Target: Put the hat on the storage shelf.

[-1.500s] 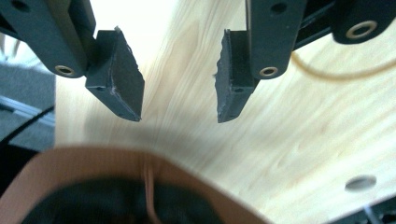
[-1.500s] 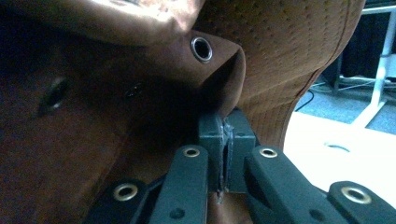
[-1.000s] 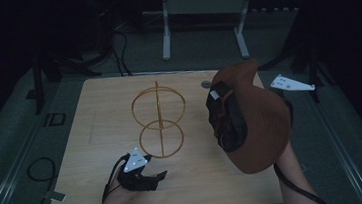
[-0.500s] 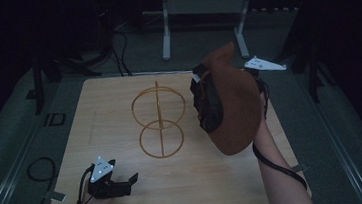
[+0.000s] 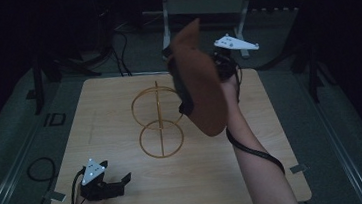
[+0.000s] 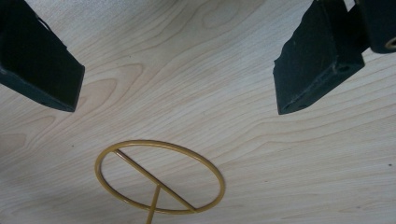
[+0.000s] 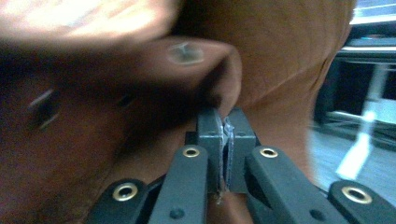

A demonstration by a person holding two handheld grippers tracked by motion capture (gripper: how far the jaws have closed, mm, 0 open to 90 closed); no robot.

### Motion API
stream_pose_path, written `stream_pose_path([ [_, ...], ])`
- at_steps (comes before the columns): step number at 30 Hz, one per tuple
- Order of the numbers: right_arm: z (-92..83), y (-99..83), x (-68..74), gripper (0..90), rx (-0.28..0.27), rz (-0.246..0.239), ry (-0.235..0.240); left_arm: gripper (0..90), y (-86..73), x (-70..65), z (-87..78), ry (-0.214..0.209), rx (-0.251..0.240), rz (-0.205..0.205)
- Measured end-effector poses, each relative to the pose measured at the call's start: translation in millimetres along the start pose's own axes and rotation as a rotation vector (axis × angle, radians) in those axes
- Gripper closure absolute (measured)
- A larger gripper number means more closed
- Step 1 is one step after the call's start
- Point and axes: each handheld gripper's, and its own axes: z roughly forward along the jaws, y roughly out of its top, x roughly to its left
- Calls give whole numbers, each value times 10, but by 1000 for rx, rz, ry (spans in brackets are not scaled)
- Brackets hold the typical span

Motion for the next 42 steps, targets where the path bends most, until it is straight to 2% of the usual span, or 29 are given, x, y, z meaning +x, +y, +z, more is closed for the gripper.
stream_pose_path([
  [1,56,26,56,874,3,13,53,27,-16,12,9,-3,9,-6],
  [2,101,34,116,874,11,13,81,28,-16,12,9,-3,9,-6],
  [4,134,34,166,873,20,-3,93,28,-30,25,10,-6,10,-13],
  [6,245,7,276,872,66,-18,134,28,-36,38,3,-5,4,-24],
  [7,338,-35,361,870,122,-42,157,28,-38,42,-1,-5,1,-26],
  [9,372,-54,385,867,140,-51,162,28,-41,46,-4,-4,2,-29],
  [10,455,-106,443,862,178,-66,177,28,-42,48,-5,-4,2,-29],
  [15,607,-223,527,846,244,-68,215,28,-46,62,-10,-8,0,-39],
  [21,711,-267,571,809,284,-75,206,28,-54,66,-4,-12,1,-43],
  [22,749,-274,570,715,299,-69,207,28,-56,63,-1,-12,4,-40],
  [23,779,-287,574,671,313,-70,199,28,-58,58,5,-13,7,-37],
  [26,791,-294,582,635,322,-75,193,28,-61,51,12,-18,9,-36],
  [27,794,-312,613,567,341,-102,188,28,-71,51,20,-20,11,-36],
  [28,784,-310,612,481,340,-99,193,28,-75,56,22,-19,15,-37],
  [29,784,-310,612,481,340,-99,193,28,-75,56,22,-19,15,-37],
  [30,758,-297,591,416,336,-67,223,28,-78,61,24,-18,17,-37],
  [31,743,-290,588,375,339,-60,218,28,-81,66,24,-19,15,-44],
  [33,717,-284,586,360,321,-63,220,28,-81,65,22,-16,14,-42],
  [34,669,-274,586,322,314,-67,202,28,-81,65,18,-14,10,-43],
  [38,612,-292,555,299,310,-66,190,28,-85,72,21,-10,13,-47],
  [40,562,-313,532,297,310,-81,177,28,-89,73,24,-8,16,-45],
  [42,480,-341,487,276,292,-78,178,28,-91,70,27,-11,17,-47],
])
